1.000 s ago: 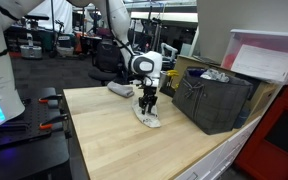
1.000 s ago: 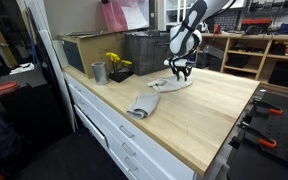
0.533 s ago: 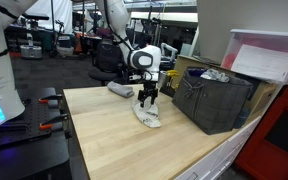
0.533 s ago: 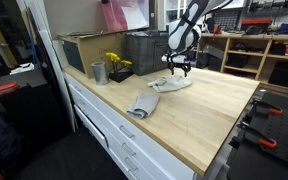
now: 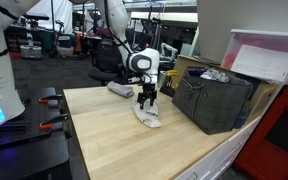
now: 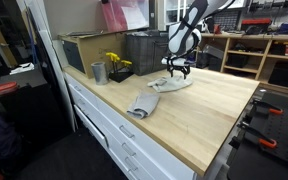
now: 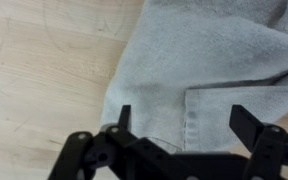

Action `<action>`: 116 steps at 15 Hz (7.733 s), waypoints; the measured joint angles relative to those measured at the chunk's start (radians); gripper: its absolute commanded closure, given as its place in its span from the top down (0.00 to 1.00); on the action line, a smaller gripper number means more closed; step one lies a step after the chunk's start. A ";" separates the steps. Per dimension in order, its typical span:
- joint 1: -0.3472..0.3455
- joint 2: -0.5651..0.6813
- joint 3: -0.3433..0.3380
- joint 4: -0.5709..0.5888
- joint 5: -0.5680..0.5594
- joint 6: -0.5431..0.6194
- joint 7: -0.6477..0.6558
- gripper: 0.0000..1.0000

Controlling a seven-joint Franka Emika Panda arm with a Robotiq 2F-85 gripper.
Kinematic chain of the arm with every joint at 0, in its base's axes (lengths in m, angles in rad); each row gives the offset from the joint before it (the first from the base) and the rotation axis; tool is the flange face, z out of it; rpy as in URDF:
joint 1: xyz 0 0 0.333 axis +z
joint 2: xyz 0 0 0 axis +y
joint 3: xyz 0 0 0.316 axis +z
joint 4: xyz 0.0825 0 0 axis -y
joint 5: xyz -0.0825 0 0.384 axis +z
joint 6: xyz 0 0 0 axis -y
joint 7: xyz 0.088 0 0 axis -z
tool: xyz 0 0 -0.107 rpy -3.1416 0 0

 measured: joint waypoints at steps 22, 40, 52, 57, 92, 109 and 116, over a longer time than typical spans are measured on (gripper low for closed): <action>-0.042 0.103 0.037 0.095 0.084 0.097 -0.127 0.01; 0.220 0.023 -0.328 0.092 -0.128 -0.030 0.365 0.82; -0.008 0.009 0.111 0.084 -0.082 0.081 -0.090 1.00; -0.081 0.009 0.239 0.086 0.060 0.047 -0.390 1.00; -0.012 0.017 0.185 -0.012 0.152 -0.068 -0.632 0.04; 0.248 -0.272 -0.018 -0.376 -0.427 0.040 -0.668 1.00; 0.100 -0.303 0.031 -0.339 -0.231 0.050 -0.702 1.00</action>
